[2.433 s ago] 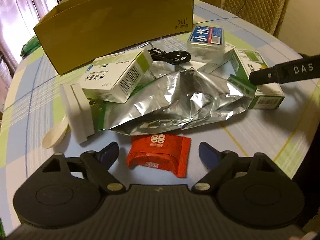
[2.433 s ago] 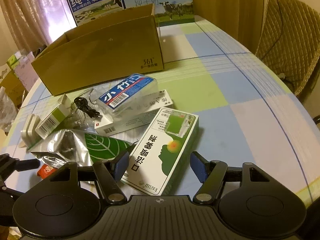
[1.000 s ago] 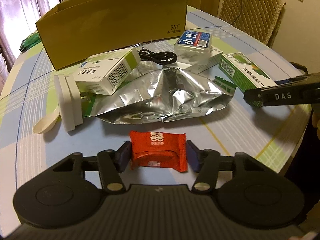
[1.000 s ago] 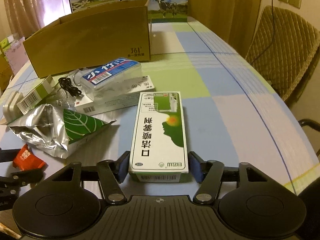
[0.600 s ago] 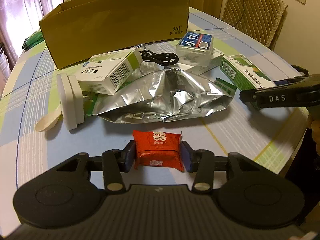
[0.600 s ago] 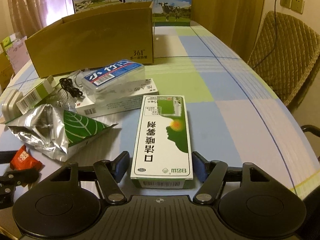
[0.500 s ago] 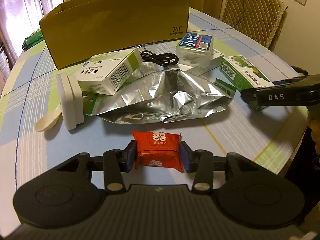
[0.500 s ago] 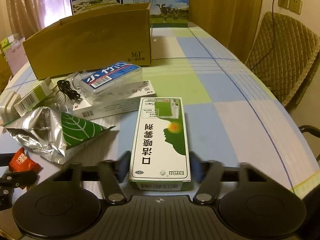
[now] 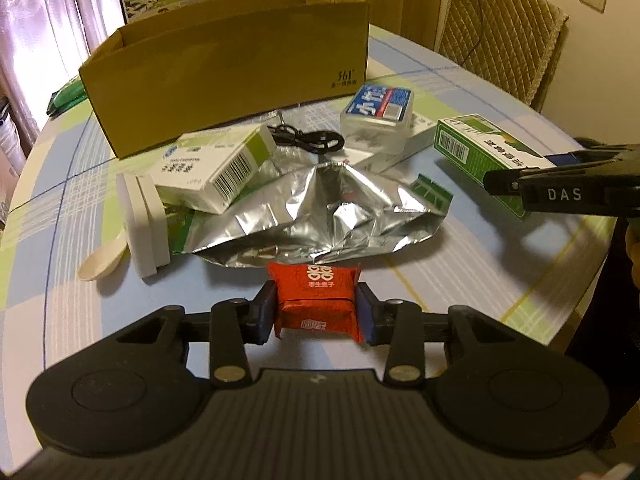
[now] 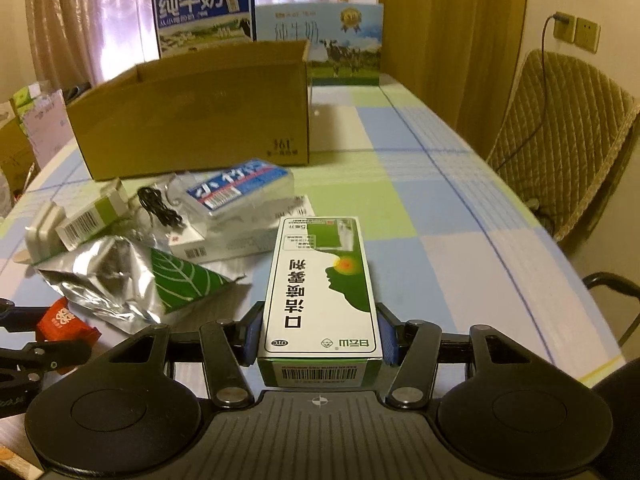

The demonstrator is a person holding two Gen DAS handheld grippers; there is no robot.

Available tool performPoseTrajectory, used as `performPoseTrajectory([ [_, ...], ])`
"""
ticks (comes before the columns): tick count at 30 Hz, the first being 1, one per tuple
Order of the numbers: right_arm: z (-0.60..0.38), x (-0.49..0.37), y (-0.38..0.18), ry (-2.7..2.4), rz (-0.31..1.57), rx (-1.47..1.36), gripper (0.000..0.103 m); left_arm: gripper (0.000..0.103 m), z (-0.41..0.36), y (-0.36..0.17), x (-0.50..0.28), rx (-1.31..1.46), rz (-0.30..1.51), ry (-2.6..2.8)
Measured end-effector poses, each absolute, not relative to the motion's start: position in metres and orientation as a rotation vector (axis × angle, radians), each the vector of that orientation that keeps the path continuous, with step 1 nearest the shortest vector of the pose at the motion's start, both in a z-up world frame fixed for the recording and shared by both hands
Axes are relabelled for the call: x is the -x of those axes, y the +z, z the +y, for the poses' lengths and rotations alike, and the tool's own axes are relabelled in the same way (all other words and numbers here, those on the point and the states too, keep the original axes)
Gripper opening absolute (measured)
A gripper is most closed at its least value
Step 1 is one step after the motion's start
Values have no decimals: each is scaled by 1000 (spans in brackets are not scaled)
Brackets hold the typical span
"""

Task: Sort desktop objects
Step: 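Lift the red packet with the left tool while the right tool lifts the green box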

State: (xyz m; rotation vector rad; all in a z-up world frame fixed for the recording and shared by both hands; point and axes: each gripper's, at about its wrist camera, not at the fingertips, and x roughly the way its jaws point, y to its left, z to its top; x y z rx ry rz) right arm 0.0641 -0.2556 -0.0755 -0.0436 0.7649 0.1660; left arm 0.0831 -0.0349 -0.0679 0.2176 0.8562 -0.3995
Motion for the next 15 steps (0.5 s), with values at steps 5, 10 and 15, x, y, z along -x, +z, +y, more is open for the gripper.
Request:
performPoseTrajectory([
  [5,-253,-56,-56,192,727,31,52,35,-30,-51,-73,-188,835,-385],
  [10,-243,-62,-30,244,677,23,52,35,-26,-28,-81,-173,800,-359],
  [15,-226,-92,-1,299,613,28,52,35,-21,7,-113,-169,724,-320],
])
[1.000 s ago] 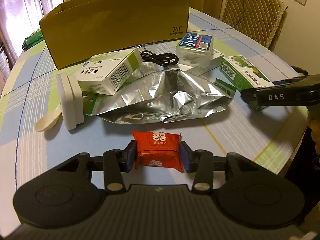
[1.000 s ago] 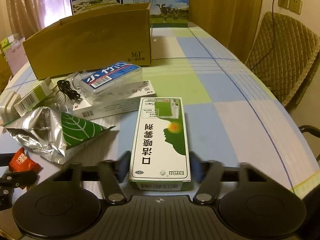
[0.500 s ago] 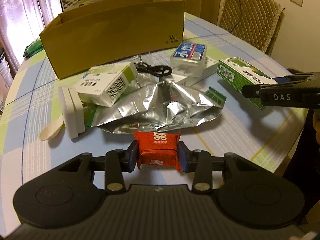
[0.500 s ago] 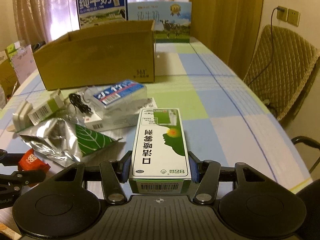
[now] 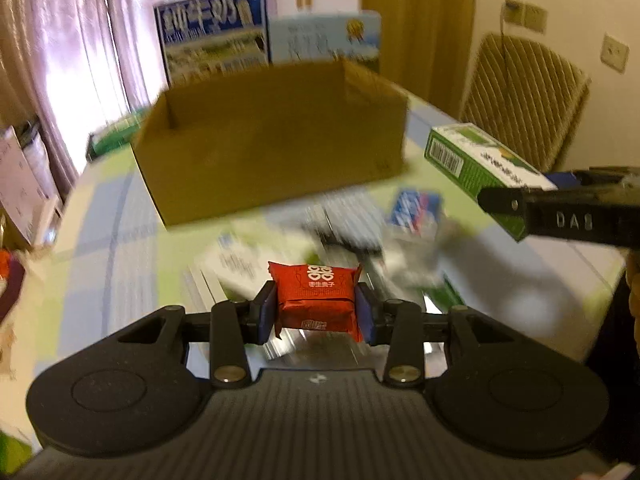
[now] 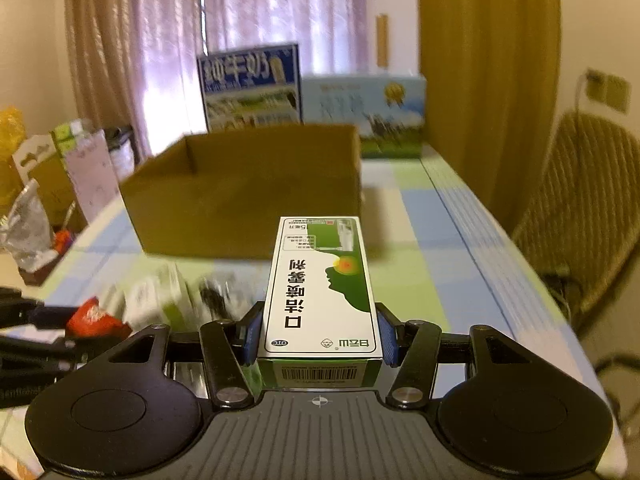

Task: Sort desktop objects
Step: 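Lift the red packet with the left tool while the right tool lifts the green box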

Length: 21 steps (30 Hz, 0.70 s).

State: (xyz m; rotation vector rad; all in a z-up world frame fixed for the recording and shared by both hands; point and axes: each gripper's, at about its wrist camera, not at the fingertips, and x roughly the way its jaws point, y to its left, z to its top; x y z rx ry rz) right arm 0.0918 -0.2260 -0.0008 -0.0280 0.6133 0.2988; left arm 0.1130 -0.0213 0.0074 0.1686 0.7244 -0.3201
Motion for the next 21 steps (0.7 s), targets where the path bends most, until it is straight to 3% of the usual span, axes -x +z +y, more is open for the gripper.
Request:
performPoseTrajectory([
  [10,-191,-195,39,354,512,14,52,35,-14,68,-229,-161,584,-262],
  [21,-157,-288,22,367,513,-39,52,35,-6,48,-321,-81,561,-245],
])
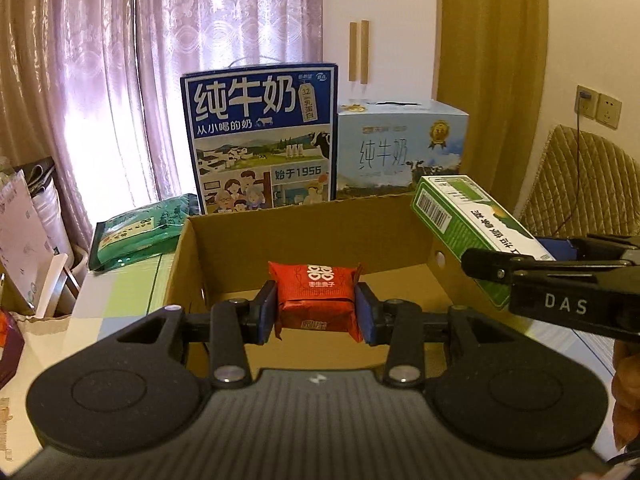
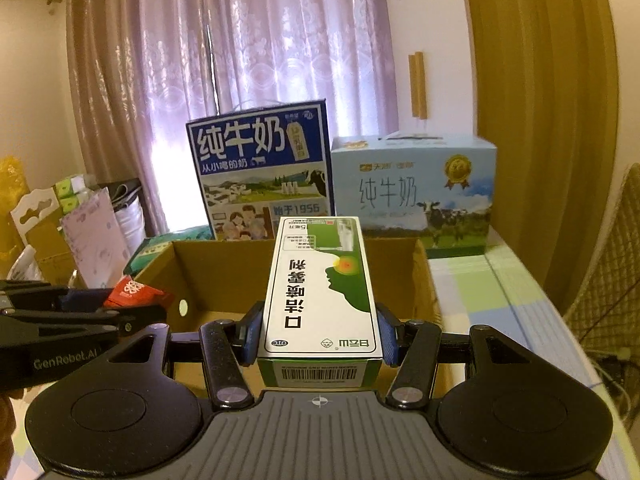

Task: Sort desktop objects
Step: 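Lift the red packet with the left tool while the right tool lifts the green box, then open the left tool over the box while the right tool releases the green box inside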

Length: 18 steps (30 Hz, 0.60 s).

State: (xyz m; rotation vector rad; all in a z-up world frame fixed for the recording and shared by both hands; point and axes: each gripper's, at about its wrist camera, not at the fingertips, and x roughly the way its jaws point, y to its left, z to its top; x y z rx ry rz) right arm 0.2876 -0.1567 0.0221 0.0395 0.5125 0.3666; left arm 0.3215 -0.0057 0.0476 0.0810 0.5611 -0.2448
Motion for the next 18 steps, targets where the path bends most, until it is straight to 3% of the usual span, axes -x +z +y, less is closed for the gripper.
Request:
performPoseTrajectory([
  [9,-150,-308,2,365,558,-31,52,36,-4,25,-342,-41,587,-249],
  [13,-148,-310,2,364,551,-23,52,42,-3,22,-348,-51,581,-238],
  [18,-145,-311,-3,369,566,-20,52,43,1,18,-349,-42,593,-232],
])
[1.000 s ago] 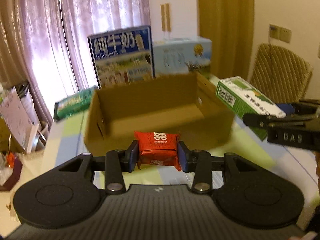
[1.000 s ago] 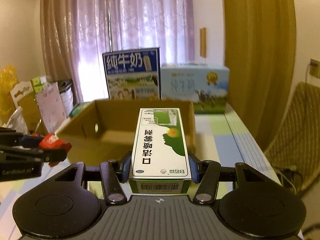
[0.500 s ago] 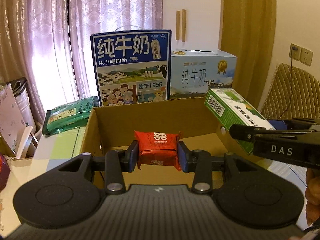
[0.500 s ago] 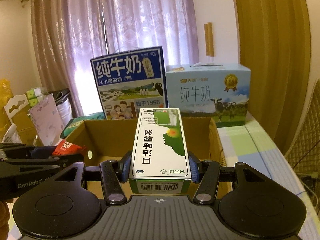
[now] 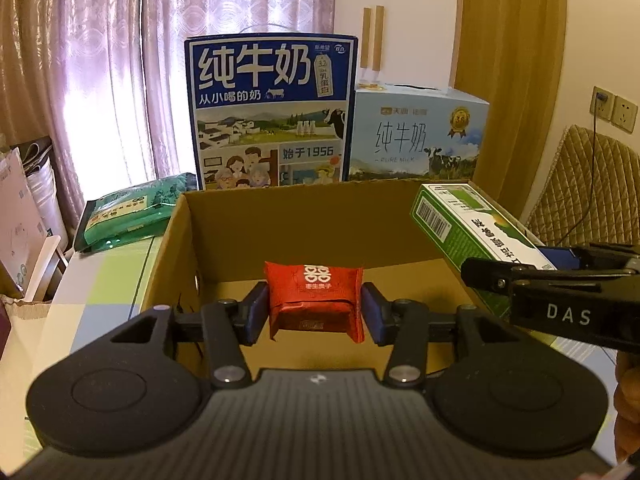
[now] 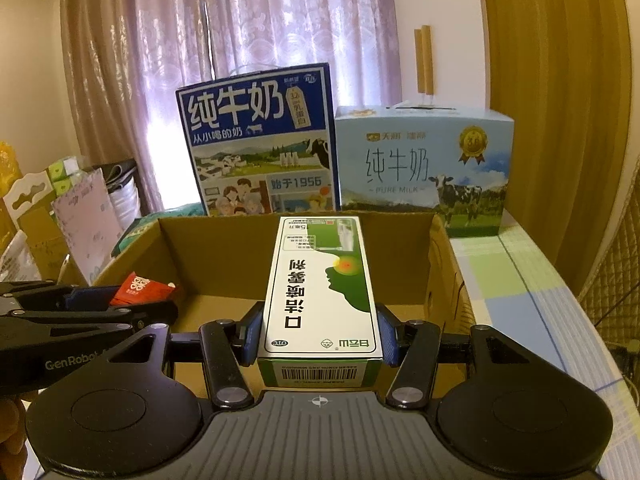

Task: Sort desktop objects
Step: 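Open the left tool over the box while the right tool releases the green box inside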

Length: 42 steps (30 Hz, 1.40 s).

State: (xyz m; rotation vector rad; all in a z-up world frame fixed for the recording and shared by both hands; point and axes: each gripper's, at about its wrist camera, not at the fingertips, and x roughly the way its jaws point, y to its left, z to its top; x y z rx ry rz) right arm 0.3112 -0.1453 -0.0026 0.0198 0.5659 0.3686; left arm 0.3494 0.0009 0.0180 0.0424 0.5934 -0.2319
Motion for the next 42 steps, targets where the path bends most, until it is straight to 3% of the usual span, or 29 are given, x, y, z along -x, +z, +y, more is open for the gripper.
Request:
performPoseTrajectory([
  [3,-145,-312,-3,370,567,-22,52,48,2,19,-350,-39,588,-226],
  [5,-145,-313,-3,371,566,-24,52,62,3,20,-350,-31,584,-225],
  [6,-145,-313,-3,372,566,-24,52,63,2,20,-349,-28,581,-230],
  [22,-148,-317,-4,387,548,-49,53,63,4,20,-347,-37,580,-209],
  [28,-155,-316,-1,368,521,-69,62,63,5,20,-347,-39,577,-208],
  [42,-176,-305,9,332,466,-97,68,67,12,35,-324,-61,555,-210],
])
